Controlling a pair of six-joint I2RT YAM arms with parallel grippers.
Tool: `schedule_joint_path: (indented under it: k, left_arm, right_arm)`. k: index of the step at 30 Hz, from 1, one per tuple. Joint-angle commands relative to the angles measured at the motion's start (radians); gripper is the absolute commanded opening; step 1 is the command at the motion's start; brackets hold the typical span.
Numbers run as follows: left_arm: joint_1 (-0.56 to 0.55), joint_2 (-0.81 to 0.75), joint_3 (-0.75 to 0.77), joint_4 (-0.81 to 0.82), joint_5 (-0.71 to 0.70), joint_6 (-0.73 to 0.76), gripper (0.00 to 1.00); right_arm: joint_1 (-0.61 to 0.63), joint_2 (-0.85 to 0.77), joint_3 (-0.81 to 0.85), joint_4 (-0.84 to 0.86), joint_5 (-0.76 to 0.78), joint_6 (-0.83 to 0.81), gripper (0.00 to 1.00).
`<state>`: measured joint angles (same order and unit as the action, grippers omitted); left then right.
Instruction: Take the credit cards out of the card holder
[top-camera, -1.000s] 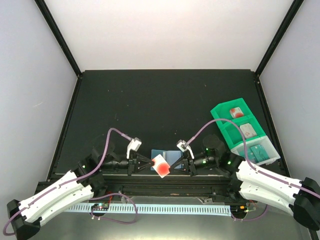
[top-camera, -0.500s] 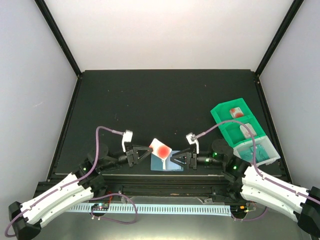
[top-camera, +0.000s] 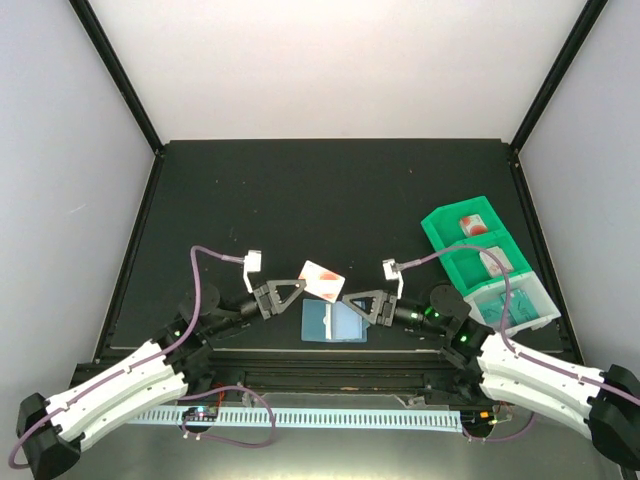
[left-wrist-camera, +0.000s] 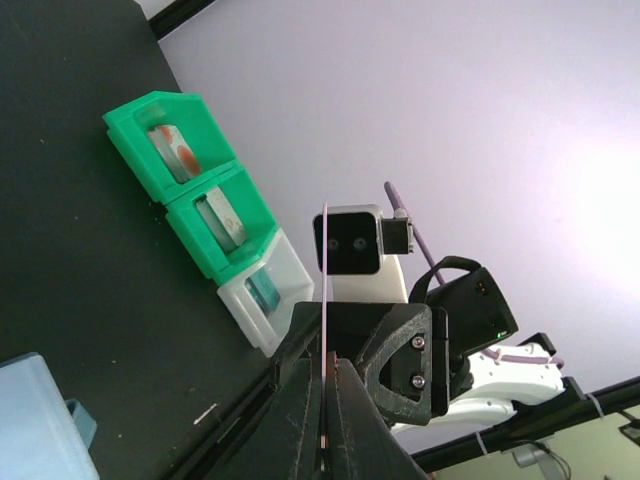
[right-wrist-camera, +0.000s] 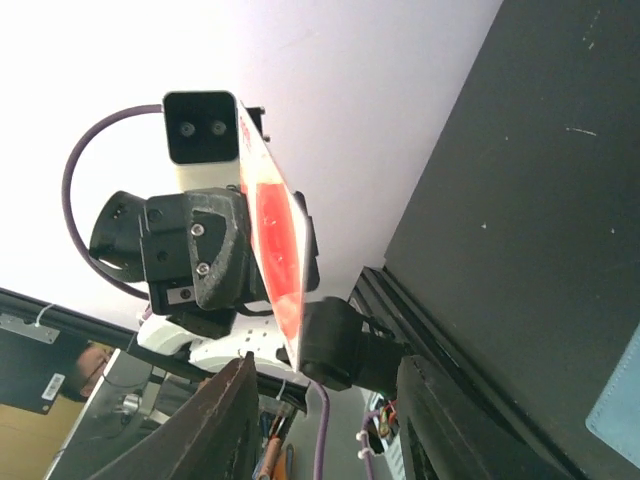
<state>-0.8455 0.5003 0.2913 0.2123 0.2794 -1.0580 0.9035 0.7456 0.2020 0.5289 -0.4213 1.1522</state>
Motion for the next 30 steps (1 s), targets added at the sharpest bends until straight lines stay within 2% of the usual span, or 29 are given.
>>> schedule_joint_path:
  k: [1,7,18,20,22,27,30]
  left_arm:
    - [0.005,0.041,-0.02,0.14,-0.003,-0.071,0.01]
    - [0.005,0.092,-0.04,0.218,0.016,-0.106,0.02]
    - [0.005,0.14,-0.049,0.271,0.009,-0.107,0.01]
    - [0.005,0.144,-0.052,0.273,0.007,-0.11,0.03]
    - [0.004,0.142,-0.05,0.252,0.005,-0.113,0.16]
    - [0.005,0.131,-0.018,0.147,0.006,-0.066,0.63]
    - [0.005,0.119,-0.002,0.088,0.005,-0.027,0.8]
  right_arm:
    - [0.008,0.042,0.027,0.139,0.036,0.062,0.38]
    - [0.008,0.108,0.031,0.192,0.037,0.102,0.35]
    - [0.008,0.114,0.022,0.21,0.05,0.109,0.02]
    - [0.008,0.111,0.022,0.213,0.05,0.108,0.01]
    - [0.007,0.108,0.02,0.209,0.055,0.107,0.01]
    - [0.008,0.062,0.022,0.121,0.091,0.083,0.01]
    - [0.008,0.012,0.061,-0.026,0.123,0.017,0.01]
